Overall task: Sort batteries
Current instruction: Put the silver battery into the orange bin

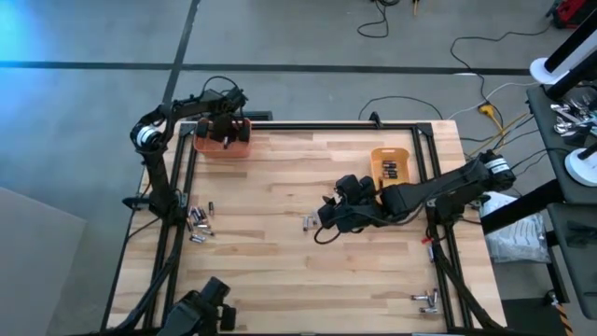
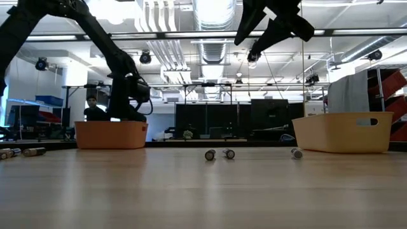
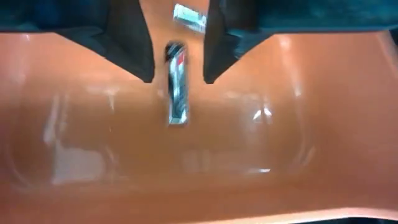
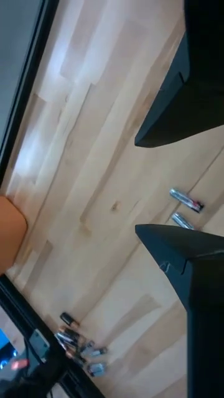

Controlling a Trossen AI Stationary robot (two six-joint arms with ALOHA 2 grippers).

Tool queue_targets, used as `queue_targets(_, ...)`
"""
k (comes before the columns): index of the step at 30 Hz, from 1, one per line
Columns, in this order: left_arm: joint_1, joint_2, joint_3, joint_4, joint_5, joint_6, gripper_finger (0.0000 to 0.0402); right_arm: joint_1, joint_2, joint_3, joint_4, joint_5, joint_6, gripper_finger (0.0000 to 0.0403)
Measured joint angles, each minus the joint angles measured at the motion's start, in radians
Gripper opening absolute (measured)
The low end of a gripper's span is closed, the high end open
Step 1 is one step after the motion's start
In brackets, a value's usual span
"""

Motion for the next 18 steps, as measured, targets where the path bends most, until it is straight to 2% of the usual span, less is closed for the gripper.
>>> queue_targets(4,-0.014,-0.063,0.011,-0.057,0.007,0.092,0.0155,-0.031,0.005,-0.002,0.001,0.006,-0.004,0.0212)
queue_targets(9,-0.091,-0.234,-0.022,-0.052,0.031,0.155,0.0181,-0.057,0.054,-0.014,0.001,0.016,-0.067,0.0209)
queue_targets(12,-0.182,-0.369,-0.069,-0.015,0.043,0.173,0.0185,-0.056,0.112,-0.022,0.002,0.030,-0.099,0.0206)
queue_targets(15,-0.300,-0.505,-0.143,0.046,0.055,0.167,0.0185,-0.053,0.171,-0.020,0.005,-0.002,-0.090,0.0205)
queue_targets(18,-0.430,-0.627,-0.235,0.122,0.055,0.091,0.0186,-0.049,0.208,-0.005,0.009,-0.022,-0.061,0.0206)
